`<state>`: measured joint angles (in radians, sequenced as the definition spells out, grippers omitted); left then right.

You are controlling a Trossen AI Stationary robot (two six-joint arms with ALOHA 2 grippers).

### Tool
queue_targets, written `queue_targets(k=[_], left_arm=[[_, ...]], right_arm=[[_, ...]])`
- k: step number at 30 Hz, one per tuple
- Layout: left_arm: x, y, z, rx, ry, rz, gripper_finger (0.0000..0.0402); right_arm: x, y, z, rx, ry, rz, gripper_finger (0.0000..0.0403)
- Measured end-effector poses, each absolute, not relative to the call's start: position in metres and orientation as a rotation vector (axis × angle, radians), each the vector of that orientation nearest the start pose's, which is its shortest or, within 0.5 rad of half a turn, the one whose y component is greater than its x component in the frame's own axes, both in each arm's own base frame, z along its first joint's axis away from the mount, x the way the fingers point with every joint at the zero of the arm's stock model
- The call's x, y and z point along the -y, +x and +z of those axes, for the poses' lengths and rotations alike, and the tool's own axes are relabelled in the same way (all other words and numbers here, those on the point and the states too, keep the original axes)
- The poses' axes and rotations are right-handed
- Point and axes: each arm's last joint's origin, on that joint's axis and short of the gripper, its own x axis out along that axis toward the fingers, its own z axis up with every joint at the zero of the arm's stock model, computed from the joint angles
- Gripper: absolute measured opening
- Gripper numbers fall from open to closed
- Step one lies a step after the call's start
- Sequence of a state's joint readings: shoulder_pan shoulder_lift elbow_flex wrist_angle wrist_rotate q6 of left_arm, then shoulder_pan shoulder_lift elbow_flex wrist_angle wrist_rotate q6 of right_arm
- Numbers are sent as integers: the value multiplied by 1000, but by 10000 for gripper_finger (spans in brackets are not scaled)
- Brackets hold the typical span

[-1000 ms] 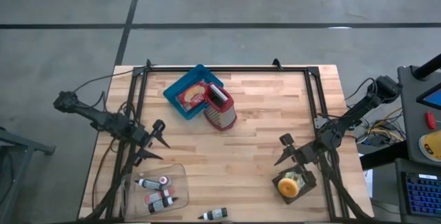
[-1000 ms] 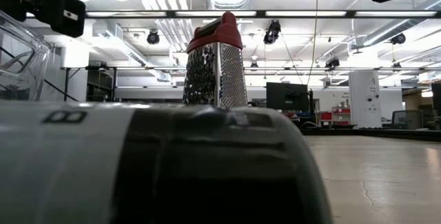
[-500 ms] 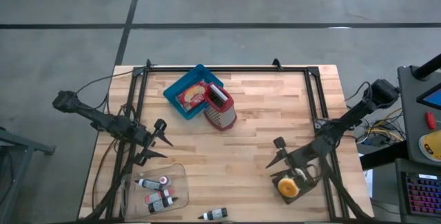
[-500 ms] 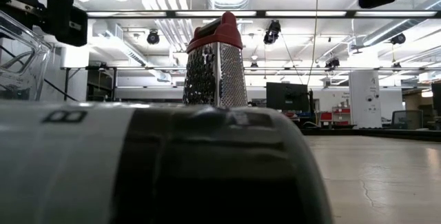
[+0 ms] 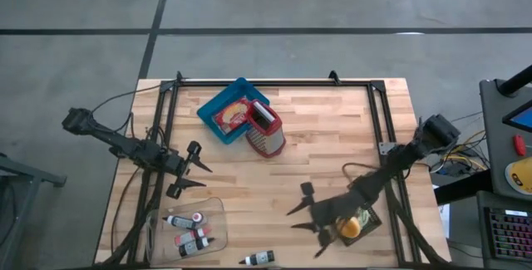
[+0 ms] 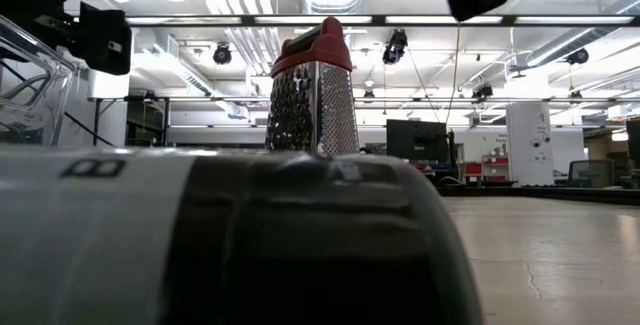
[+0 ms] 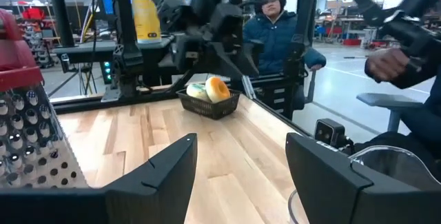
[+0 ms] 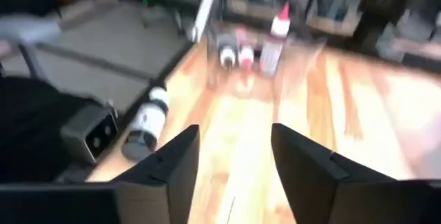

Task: Pick & Place Food Item
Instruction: Put the black food coloring into the transparent bin

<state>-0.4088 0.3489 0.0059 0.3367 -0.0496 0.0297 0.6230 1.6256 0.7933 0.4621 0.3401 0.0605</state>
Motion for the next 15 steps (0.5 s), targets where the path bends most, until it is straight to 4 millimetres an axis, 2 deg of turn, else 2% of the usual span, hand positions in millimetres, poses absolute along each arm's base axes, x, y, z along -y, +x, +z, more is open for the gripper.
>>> queue_targets(k=[4,9,15], left_arm=[[46,110,167,-1,33,-355,226],[46,110,167,3,55,-344,226],[45,111,167,5,76,-305,226]], right_arm=[[-202,300,197,-514,-135,236,220],[-222,327,206,-630,-180,237,263],[-242,355,206,-747,-152,312,286]])
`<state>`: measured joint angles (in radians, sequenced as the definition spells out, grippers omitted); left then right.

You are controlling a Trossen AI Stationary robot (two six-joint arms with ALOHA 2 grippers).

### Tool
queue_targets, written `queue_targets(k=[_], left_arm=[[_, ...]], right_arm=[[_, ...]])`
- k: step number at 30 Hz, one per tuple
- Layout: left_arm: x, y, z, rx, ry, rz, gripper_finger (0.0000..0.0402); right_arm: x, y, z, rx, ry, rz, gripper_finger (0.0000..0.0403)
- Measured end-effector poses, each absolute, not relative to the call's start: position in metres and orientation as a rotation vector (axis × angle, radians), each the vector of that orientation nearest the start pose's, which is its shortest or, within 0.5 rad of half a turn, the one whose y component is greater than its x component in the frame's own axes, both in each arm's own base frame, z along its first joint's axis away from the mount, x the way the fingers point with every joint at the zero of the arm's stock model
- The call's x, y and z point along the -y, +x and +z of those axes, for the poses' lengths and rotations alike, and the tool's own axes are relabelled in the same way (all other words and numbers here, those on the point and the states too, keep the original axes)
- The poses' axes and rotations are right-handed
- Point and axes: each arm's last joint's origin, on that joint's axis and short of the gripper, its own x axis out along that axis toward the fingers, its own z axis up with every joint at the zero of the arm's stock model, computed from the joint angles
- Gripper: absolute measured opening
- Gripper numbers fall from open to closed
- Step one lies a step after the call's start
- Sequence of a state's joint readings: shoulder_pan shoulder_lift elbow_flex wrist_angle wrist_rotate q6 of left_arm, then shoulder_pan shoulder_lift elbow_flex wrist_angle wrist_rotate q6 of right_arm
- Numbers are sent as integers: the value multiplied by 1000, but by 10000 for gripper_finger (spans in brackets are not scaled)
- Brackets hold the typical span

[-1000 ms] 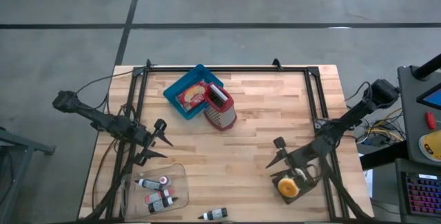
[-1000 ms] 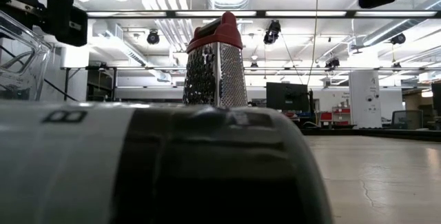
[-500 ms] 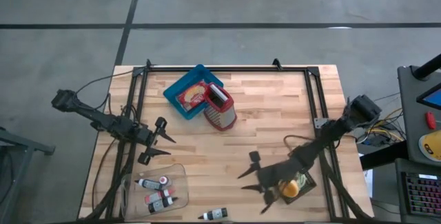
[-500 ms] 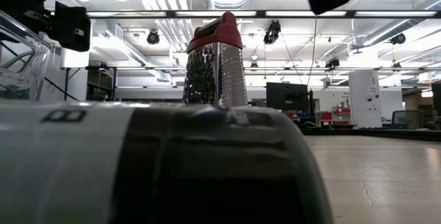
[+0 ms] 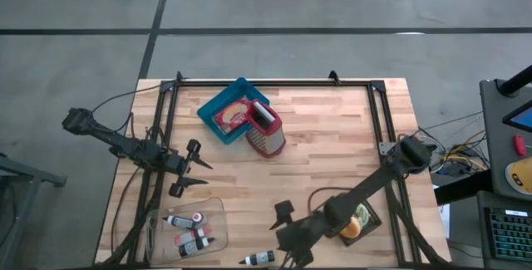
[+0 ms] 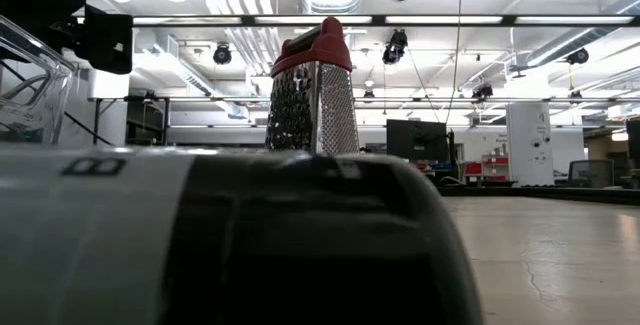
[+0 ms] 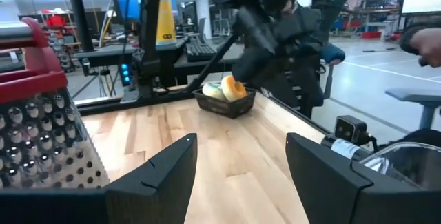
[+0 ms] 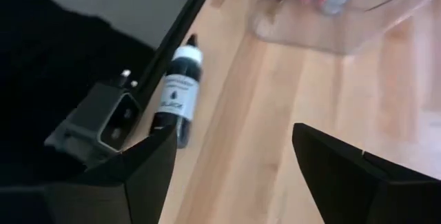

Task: Pick & Place Food Item
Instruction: Put the black food coloring into the transparent bin

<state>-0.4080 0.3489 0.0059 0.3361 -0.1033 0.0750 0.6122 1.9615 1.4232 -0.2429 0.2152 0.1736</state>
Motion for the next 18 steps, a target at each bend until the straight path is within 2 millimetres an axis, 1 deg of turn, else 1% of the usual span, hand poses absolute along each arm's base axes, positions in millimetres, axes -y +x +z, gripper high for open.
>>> queue_targets(k=[3,8,12,18], left_arm=[[44,111,167,3,76,-299,226],[44,111,167,6,72,-279,226],[44,111,168,11,70,-268,226],[43,111,168,11,70,-243,226]], right_arm=[[-249,368,198,-801,-153,318,287],[-259,386,189,-814,-135,344,283],[-266,398,189,-824,-118,352,283],[-274,418,195,-829,-72,380,281]])
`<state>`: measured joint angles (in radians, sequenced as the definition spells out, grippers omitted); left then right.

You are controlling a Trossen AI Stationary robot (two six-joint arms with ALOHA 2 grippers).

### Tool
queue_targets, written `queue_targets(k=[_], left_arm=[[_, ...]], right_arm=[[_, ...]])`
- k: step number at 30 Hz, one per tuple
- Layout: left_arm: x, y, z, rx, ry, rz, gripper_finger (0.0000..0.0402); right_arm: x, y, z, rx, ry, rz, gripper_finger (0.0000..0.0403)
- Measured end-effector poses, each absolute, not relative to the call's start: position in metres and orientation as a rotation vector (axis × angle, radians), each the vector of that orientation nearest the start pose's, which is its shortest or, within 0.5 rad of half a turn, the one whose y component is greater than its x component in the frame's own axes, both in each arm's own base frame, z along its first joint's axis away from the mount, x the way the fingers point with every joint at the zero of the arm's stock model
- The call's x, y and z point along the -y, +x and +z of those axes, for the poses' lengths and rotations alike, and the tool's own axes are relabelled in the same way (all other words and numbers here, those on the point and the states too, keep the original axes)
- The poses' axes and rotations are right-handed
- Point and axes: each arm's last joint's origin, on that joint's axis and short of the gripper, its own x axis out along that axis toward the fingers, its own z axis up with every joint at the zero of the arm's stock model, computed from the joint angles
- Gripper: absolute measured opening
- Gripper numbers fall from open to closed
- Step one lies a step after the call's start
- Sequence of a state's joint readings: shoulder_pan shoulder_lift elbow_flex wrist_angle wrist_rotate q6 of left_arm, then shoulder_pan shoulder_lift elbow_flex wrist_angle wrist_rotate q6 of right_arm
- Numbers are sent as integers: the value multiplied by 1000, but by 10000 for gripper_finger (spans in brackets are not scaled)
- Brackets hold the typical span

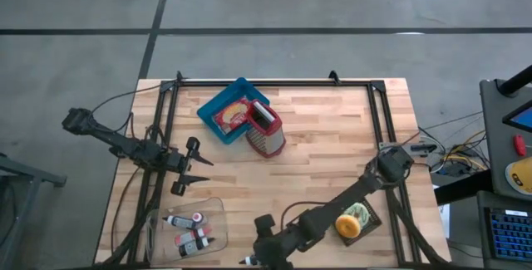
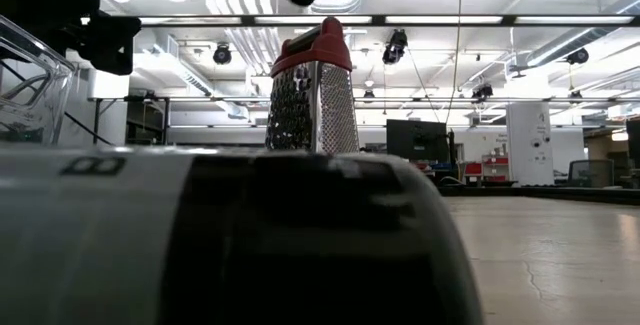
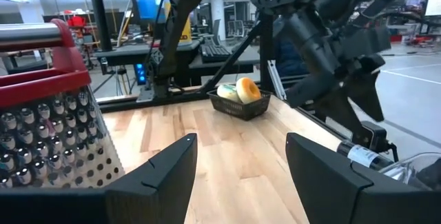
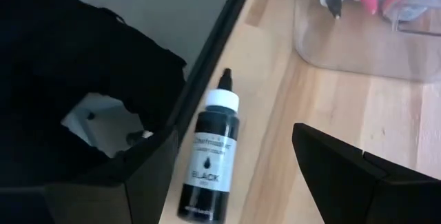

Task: Pick & Place Food Item
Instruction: Put the black food coloring into the transparent bin

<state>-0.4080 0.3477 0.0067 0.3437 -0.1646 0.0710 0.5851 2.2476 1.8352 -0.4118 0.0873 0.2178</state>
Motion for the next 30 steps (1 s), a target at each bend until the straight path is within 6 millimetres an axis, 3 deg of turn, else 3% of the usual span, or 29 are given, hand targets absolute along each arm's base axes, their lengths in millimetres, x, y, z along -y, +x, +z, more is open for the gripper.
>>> queue_targets(k=[10,30], left_arm=[[43,111,169,16,78,-243,226],[42,111,170,19,95,-225,226]], right_arm=[[-285,441,188,-944,-87,363,279],[-282,437,168,-1047,-59,379,278]])
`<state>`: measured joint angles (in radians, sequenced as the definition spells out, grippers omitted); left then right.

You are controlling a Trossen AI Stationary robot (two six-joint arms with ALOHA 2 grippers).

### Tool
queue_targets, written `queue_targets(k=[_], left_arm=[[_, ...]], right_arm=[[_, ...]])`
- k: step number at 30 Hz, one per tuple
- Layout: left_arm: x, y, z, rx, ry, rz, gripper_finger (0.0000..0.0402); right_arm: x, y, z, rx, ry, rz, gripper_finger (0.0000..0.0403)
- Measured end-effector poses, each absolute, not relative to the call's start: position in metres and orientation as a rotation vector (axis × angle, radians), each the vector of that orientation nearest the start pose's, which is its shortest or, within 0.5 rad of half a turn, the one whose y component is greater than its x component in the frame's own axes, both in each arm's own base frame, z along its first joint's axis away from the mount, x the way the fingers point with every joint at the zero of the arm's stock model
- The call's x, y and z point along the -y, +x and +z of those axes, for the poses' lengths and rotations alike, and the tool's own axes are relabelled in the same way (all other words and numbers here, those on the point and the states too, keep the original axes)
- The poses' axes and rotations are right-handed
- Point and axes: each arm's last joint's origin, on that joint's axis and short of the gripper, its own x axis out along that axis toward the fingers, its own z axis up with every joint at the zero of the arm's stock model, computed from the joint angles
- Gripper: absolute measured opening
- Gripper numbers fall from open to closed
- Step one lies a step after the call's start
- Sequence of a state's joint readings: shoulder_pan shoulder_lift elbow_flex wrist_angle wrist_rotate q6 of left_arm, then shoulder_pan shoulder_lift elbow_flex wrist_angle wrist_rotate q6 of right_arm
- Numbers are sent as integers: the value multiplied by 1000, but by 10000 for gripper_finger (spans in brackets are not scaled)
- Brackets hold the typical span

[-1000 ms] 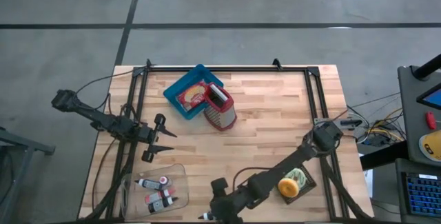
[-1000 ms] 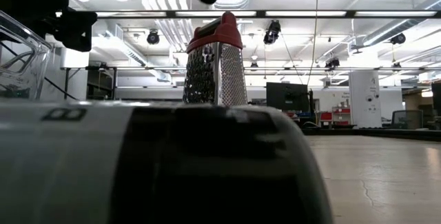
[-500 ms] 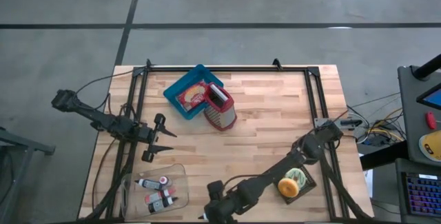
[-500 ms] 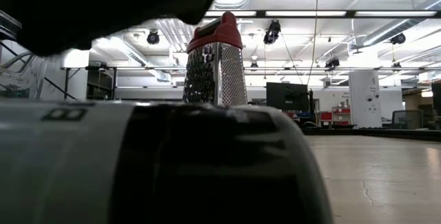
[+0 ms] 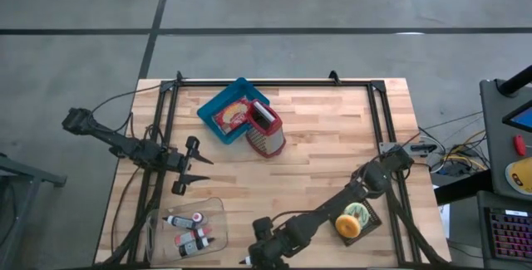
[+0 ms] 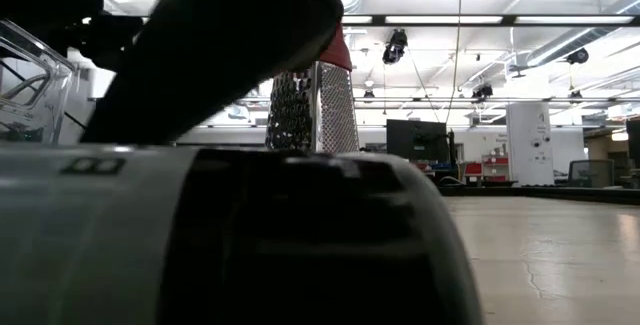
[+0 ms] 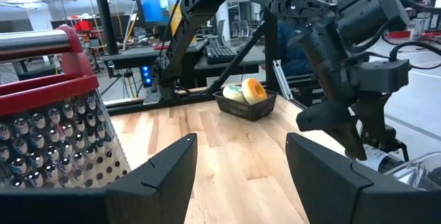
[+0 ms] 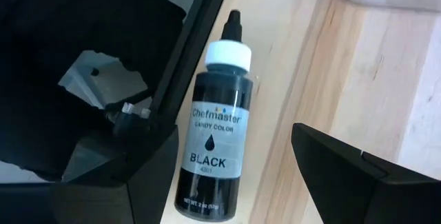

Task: Pick & Place Food Item
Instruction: Put the black food coloring into the transparent bin

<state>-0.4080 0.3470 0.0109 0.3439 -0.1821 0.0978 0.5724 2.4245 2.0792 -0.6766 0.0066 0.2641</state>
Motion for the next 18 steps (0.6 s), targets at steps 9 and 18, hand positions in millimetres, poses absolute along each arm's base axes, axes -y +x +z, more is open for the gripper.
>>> queue_targets(k=[9,18], left_arm=[[42,111,170,19,95,-224,226],[42,111,170,19,95,-223,226]], right_arm=[[-280,435,160,-1076,-57,375,277],[-280,433,156,-1092,-47,391,273]])
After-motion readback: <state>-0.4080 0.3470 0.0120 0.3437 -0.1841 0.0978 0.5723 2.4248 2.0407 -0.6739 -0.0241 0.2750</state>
